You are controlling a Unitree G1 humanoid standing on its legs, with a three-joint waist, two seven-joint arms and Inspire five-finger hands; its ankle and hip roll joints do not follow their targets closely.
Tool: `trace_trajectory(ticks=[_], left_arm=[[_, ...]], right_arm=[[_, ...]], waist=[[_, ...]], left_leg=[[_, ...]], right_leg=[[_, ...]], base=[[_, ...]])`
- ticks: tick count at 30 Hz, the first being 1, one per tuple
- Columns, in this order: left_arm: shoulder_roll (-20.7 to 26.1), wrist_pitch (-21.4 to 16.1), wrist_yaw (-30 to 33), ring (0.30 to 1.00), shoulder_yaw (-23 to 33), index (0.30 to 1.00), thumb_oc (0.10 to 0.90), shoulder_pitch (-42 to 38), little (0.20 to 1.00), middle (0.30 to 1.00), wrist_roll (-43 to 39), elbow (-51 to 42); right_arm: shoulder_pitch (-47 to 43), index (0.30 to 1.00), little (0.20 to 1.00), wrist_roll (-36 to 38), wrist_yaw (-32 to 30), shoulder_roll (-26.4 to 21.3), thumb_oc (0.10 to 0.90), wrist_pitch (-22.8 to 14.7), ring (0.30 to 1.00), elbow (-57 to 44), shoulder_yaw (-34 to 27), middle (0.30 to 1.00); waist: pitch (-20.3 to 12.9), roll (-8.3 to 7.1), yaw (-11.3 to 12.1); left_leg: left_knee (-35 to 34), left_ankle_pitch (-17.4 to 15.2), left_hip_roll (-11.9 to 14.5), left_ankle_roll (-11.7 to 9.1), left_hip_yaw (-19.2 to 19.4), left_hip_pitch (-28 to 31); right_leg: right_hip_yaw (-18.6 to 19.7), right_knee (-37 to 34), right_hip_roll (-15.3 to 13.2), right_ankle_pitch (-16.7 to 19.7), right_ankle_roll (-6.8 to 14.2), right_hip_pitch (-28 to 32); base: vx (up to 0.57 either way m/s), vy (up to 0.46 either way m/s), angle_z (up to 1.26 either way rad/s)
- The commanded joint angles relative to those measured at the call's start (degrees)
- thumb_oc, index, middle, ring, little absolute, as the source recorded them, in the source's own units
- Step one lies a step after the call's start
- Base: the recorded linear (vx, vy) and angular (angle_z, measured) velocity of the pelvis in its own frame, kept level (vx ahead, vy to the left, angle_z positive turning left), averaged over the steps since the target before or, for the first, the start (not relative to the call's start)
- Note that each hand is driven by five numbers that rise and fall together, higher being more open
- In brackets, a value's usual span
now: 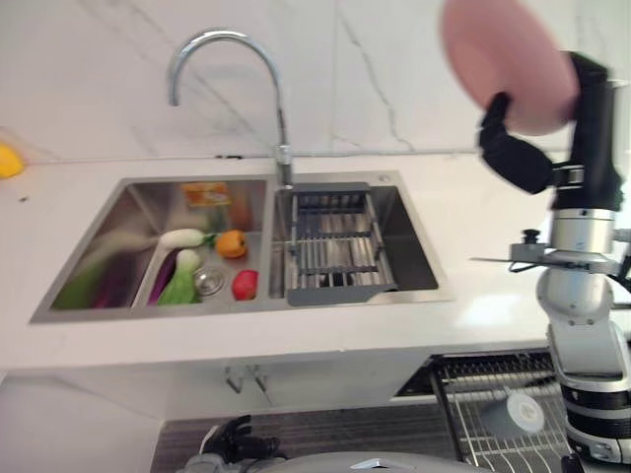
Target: Place the dishes in the dishwasher.
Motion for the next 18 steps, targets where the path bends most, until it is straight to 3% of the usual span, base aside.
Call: trace_trajectory(ticks=[1, 2, 5, 7, 8, 10, 11, 14, 15, 16, 18], left_arm=[[-1.02, -1.76, -0.29, 0.9, -3.7, 0.9, 0.8, -0.87, 0.9, 0.9, 3.6, 2.62], [-0.65, -2.65, -0.94, 0.9, -3.22, 0.9, 0.8, -1.67, 0.9, 0.9, 4.9, 3.19], [-0.94, -3.64, -1.28, 0.9, -2.48, 0.9, 0.8, -1.61, 0.9, 0.9, 6.11, 4.46], [-1.25, -3.94, -1.26, 0.9, -2.23, 0.9, 0.8, -1.69, 0.9, 0.9, 6.3, 5.39], [-1.79, -4.4, -0.63, 0.9, -1.64, 0.9, 0.8, -2.13, 0.9, 0.9, 5.64, 7.24], [-1.82, -4.52, -0.31, 0.9, -1.38, 0.9, 0.8, -2.42, 0.9, 0.9, 5.86, 8.18], [-1.97, -4.29, 0.83, 0.9, -0.08, 0.9, 0.8, -2.6, 0.9, 0.9, 6.18, 9.57], [-2.55, -3.43, 2.67, 0.9, 2.65, 0.9, 0.8, -3.68, 0.9, 0.9, 6.7, 14.89], [-2.7, -3.19, 2.85, 0.9, 3.41, 0.9, 0.8, -4.07, 0.9, 0.9, 6.59, 15.92], [-2.61, -3.24, 3.08, 0.9, 3.8, 0.9, 0.8, -4.73, 0.9, 0.9, 6.34, 16.37], [-2.56, -3.27, 3.08, 0.9, 4.01, 0.9, 0.8, -4.74, 0.9, 0.9, 6.35, 16.42]], right_arm=[[-4.26, 0.3, 0.3, -6.22, -5.1, -5.81, 0.4, -2.41, 0.3, -4.36, -5.93, 0.3], [0.65, 0.3, 0.3, -11.64, -7.08, -8.22, 0.4, -1.5, 0.3, -2.38, -11.06, 0.3], [7.68, 0.3, 0.3, -16.47, -8.97, -8.72, 0.4, 0.75, 0.3, 0.82, -16.69, 0.3], [9.52, 0.3, 0.3, -18.01, -9.63, -8.59, 0.4, 1.74, 0.3, 2.56, -17.65, 0.3], [11.4, 0.3, 0.3, -20.52, -11.15, -8.75, 0.4, 3.67, 0.3, 6.17, -17.72, 0.3], [12.12, 0.3, 0.3, -22.56, -11.57, -8.66, 0.4, 5.08, 0.3, 8.71, -16.63, 0.3], [13.35, 0.3, 0.3, -25.01, -11.21, -9.02, 0.4, 5.53, 0.3, 9.83, -14.46, 0.3], [14.18, 0.3, 0.3, -27.95, -10.03, -9.45, 0.4, 4.98, 0.3, 8.37, -10.75, 0.3], [14.42, 0.3, 0.3, -28.73, -9.17, -9.61, 0.4, 4.86, 0.3, 7.96, -9.48, 0.3], [14.81, 0.3, 0.3, -29.28, -7.84, -9.02, 0.4, 4.61, 0.3, 7.99, -6.81, 0.3], [14.55, 0.3, 0.3, -29.36, -7.82, -8.97, 0.4, 4.66, 0.3, 8.04, -6.51, 0.3]], waist=[[-1.92, 0.98, 0.24], [-1.31, 1.13, -1.71], [-0.11, 1.36, -4.55], [0.59, 1.47, -5.84], [2.57, 1.45, -7.32], [3.8, 1.44, -7.31], [5.19, 1.94, -6.4], [5.73, 2.4, -5.34], [5.77, 2.4, -5.41], [5.88, 2.52, -5.85], [5.89, 2.22, -5.6]], left_leg=[[0.6, -5.9, 1.47, 0.96, -3.4, -0.35], [0.6, -6.68, 0.66, 1.79, -2.74, 0.16], [0.6, -7.66, -0.85, 2.79, -1.06, 0.7], [0.6, -8.23, -1.35, 3.18, -0.36, 1.0], [0.6, -8.46, -1.92, 3.73, 2.1, 0.9], [0.6, -8.72, -2.07, 3.98, 4.02, 0.98], [0.6, -8.93, -1.88, 4.3, 8.16, 0.55], [0.6, -8.8, -0.97, 4.25, 12.49, 0.62], [0.6, -8.3, -0.65, 4.41, 13.7, 0.31], [0.78, -7.16, 0.25, 4.53, 14.73, -0.6], [0.76, -7.2, 0.09, 4.46, 15.16, -0.51]], right_leg=[[-1.09, 3.69, -5.75, -3.23, 5.93, 0.06], [0.94, 5.4, -6.52, -2.79, 6.67, -1.54], [3.99, 6.62, -7.88, -1.62, 7.62, -4.08], [5.01, 6.96, -8.18, -0.82, 7.97, -5.12], [6.91, 7.51, -8.2, 1.79, 8.12, -8.36], [6.3, 8.63, -8.47, 3.88, 8.12, -10.96], [-1.83, 11.24, -10.7, 3.18, 7.92, -13.05], [-15.52, 16.11, -14.55, 1.56, 7.32, -12.18], [-16.81, 19.31, -15.6, 1.42, 7.18, -12.06], [-13.46, 23.73, -15.18, -0.11, 6.86, -11.13], [-12.73, 24.59, -15.39, -0.58, 6.85, -11.82]], base=[[-0.02, 0.088, -0.21], [-0.05, 0.131, -0.24], [-0.04, 0.156, -0.18], [-0.07, 0.137, -0.5], [-0.21, 0.178, -0.91], [-0.22, 0.111, -0.69], [-0.13, 0.123, -2.24], [-0.16, 0.054, -2.65], [-0.2, -0.082, -1.09], [-0.15, -0.074, -1.35], [-0.1, -0.104, -0.75]])
